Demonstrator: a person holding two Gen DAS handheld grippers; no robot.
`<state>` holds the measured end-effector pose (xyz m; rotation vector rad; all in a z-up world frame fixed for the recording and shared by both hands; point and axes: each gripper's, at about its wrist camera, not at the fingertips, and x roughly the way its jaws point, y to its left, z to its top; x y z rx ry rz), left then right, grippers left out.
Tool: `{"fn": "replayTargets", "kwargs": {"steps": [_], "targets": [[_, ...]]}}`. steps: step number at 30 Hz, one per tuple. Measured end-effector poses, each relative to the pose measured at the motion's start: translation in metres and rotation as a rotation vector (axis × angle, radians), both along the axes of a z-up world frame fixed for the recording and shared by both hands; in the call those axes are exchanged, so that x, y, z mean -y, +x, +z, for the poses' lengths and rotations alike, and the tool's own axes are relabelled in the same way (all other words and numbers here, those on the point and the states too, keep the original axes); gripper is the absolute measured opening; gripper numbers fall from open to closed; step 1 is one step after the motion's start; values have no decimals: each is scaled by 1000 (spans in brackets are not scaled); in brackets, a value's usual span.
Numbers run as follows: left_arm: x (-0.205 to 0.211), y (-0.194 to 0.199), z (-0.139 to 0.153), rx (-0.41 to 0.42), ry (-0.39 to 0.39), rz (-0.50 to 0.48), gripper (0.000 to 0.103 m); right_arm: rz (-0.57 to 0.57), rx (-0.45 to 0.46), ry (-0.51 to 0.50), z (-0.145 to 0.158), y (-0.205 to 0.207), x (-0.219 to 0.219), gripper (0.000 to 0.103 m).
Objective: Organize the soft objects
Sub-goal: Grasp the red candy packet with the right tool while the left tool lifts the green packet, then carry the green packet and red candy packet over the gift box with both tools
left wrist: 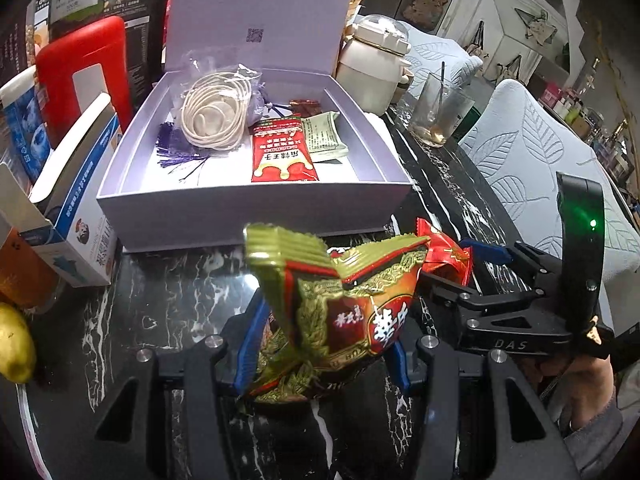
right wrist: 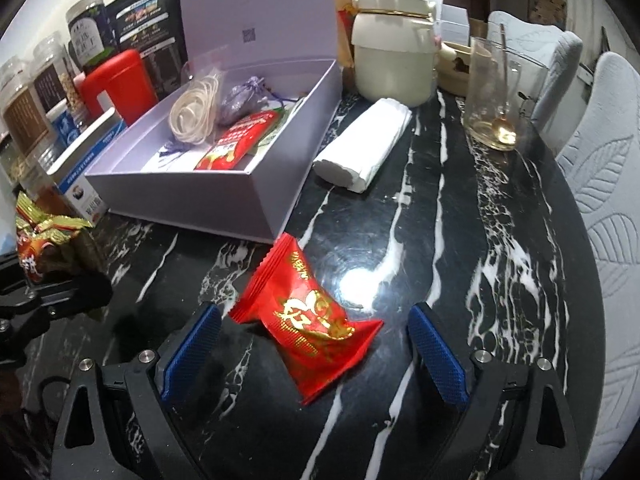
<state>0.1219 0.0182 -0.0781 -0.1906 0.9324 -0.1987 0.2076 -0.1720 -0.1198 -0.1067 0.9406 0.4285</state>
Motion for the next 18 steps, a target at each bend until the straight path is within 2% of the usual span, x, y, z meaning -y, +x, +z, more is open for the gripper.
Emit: {"fn": "replayTargets", "kwargs": {"steps": [3,5,6,9,10,13,18], "targets": [[-2,-1,-1,-6,-2,1,51,21,0,-19,-2,-1,-6,84],[-3,-1,-1,-7,-4,3,51,35,7,-39,-2,-3,-9,74],[-3,-1,-1,-7,-3,4,51,35,3,-41,-1,-4,-9,73],[-4,-4,0,-7,-6,10,51,20,-1,-37,0,-6,-7,52],[-4,-5,0,-7,-8,11,51,14,1,-44,1,-6,-6,40],[-4,-10,2,-2,-6,11,51,4,-11,-44,2,-8,-1,33],[-3,-21,5,7,-6,8,51,-22,-26,-11,4,-20,9,33]]}}
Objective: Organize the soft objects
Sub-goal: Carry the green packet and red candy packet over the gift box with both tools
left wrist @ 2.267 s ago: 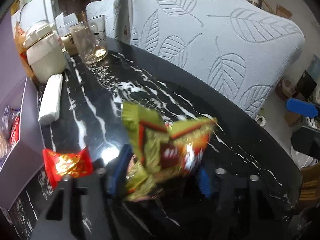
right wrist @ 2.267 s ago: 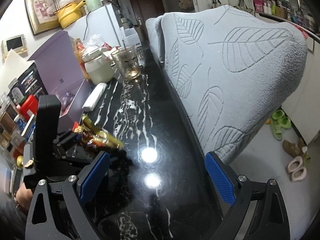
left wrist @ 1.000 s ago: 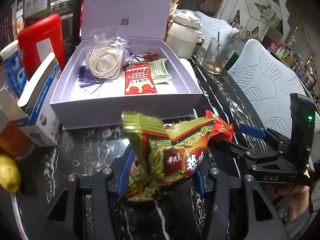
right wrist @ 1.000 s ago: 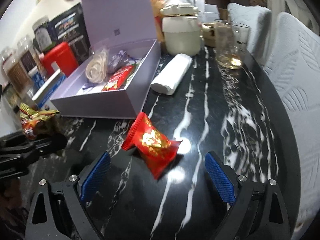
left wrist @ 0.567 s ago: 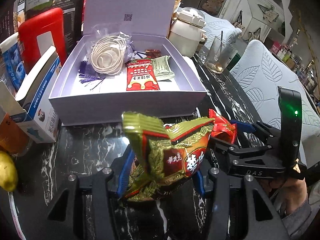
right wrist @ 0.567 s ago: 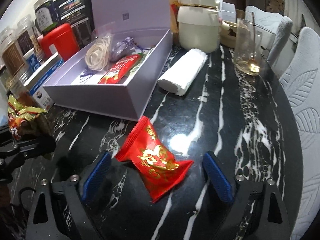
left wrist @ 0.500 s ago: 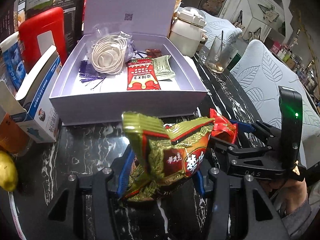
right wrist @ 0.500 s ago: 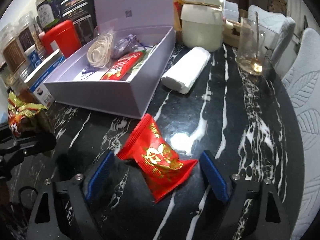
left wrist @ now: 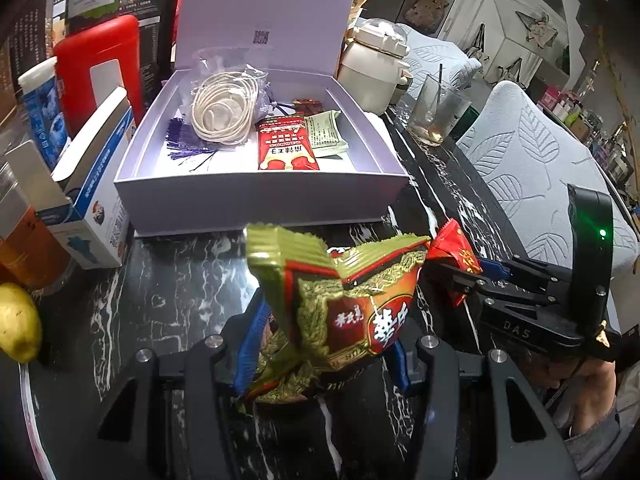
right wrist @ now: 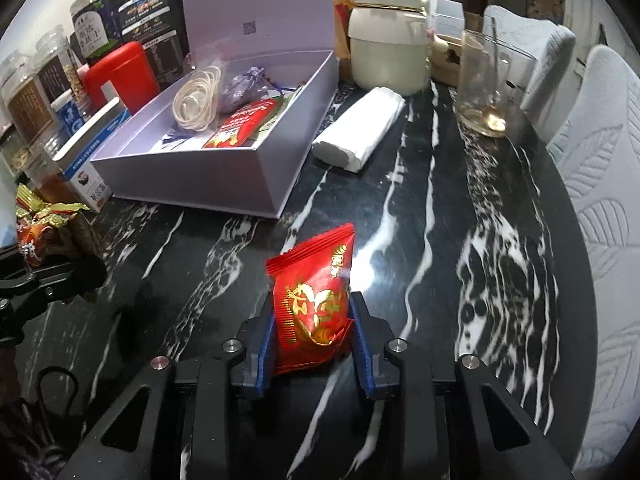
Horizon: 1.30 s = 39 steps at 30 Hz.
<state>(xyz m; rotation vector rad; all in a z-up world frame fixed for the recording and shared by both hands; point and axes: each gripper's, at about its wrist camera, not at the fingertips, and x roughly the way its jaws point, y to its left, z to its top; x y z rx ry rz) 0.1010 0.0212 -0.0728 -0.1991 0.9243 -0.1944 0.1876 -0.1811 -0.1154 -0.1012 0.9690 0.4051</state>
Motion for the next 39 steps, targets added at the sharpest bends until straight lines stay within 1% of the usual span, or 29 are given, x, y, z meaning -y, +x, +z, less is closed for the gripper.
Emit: {"fn": "replayTargets", "kwargs": {"steps": [9,20,25,32,39], "targets": [[3,-26,5,16,4,-14,51,-51,13,36,12,-38,12,33],[4,-68,9,26,16,-19,51,-61,29,79,22,-88,13,33],[2,-87,13,43,21,-15,51,-27,37,94,29,-112,3,33],[-8,-109,22,69,27,7,51,37,80,120,46,-140,-17,33],[-20,-124,42,118,45,35,51,111,124,152,66,-156,-40,33]]}}
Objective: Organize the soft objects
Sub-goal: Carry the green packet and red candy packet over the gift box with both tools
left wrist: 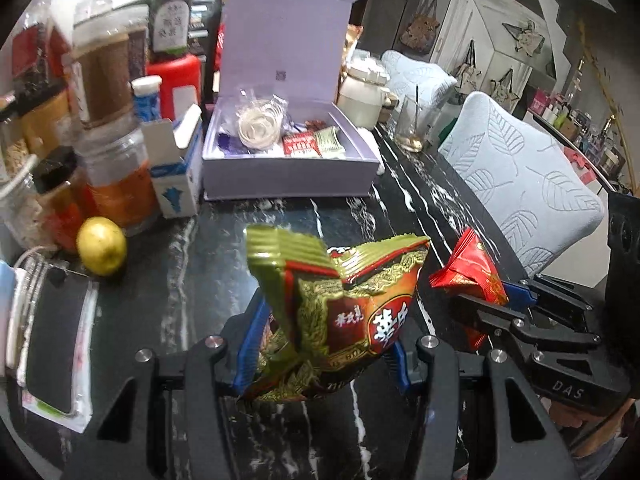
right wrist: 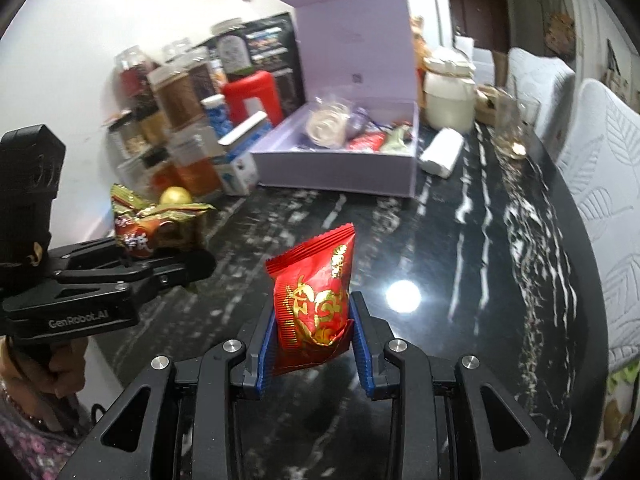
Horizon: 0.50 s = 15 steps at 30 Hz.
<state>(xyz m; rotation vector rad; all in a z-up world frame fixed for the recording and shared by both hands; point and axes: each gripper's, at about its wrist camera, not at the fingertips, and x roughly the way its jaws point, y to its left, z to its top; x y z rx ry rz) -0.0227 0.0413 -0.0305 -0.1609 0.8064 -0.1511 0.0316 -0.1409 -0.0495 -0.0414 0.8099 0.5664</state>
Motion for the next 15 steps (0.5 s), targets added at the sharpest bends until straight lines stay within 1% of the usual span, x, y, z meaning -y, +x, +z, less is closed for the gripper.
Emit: {"fn": "replayTargets", "kwargs": {"steps": [5,10,15], "targets": [[-8,2,13,39,-4,14,51,34,35,20,13,0,-12,33],[-12,11,27,76,1,4,51,59,55,36,26,8,-21,33],[-15,23,46,124,5,-2,51,69,99,45,43,18,-27,33]]}}
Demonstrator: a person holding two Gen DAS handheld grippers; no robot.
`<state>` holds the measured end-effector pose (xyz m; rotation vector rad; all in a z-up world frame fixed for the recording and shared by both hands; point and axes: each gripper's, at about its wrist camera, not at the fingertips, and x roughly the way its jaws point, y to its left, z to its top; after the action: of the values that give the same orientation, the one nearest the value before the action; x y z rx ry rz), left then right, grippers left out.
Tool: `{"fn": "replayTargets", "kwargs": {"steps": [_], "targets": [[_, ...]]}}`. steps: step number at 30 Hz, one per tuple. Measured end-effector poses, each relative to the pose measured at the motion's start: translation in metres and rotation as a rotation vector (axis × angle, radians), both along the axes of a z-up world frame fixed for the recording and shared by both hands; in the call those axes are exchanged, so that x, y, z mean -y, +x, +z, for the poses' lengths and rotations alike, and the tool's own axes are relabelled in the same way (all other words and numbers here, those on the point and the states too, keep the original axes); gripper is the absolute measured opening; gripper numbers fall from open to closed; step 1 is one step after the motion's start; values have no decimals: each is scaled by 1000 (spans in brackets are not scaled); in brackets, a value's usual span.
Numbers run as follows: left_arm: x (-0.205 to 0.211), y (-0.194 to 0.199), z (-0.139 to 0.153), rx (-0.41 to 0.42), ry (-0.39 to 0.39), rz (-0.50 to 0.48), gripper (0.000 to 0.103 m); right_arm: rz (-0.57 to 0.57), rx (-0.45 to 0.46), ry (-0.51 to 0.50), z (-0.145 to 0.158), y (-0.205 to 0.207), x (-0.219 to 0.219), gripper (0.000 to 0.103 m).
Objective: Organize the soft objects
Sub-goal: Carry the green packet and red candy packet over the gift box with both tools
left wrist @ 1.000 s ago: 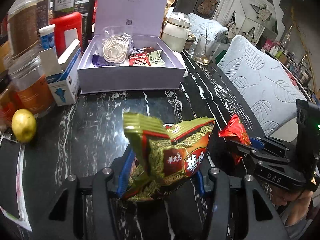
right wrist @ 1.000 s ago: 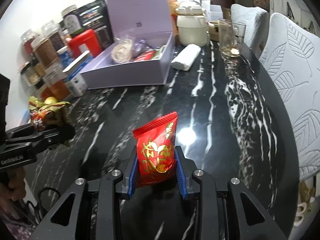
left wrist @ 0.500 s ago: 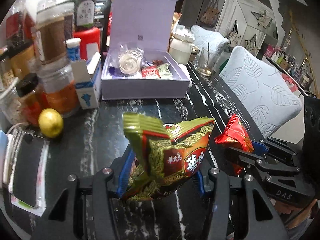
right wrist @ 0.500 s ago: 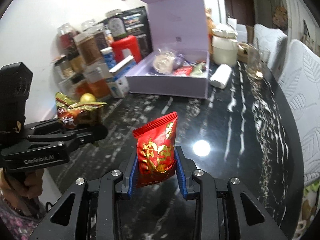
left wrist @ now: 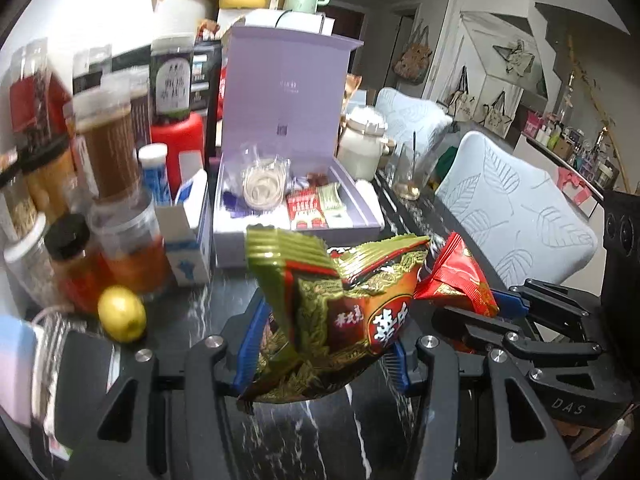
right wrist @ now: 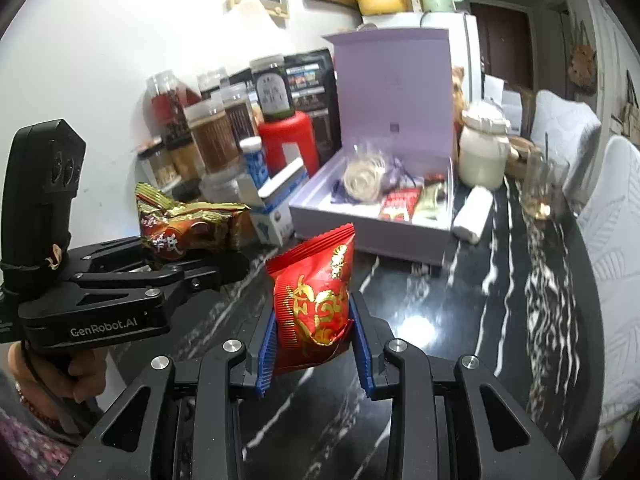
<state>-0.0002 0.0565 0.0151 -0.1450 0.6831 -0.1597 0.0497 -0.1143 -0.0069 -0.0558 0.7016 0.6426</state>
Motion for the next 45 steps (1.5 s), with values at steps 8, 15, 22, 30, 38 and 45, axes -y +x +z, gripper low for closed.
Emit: {"fn": "replayTargets", "kwargs": {"steps": [8,15,22,30,38,45], "targets": [[-1,23,28,59,40,-15,51,-16,54,19,24,20,0,33],[-3,44,50,111,67,-6,51,-44,112,38,47,39,7,33],[-2,73,69,169,91,-7,51,-69,173,50,68,61,9,33],[2,114,78,185,106,-24,51,-88,212,56,84,98,8,33],[1,149,86,207,127,-35,51,-115,251,55,98,133,8,33],[-2,185,79,208,132,-18,51,-119,243,42,95,169,5,33]]}}
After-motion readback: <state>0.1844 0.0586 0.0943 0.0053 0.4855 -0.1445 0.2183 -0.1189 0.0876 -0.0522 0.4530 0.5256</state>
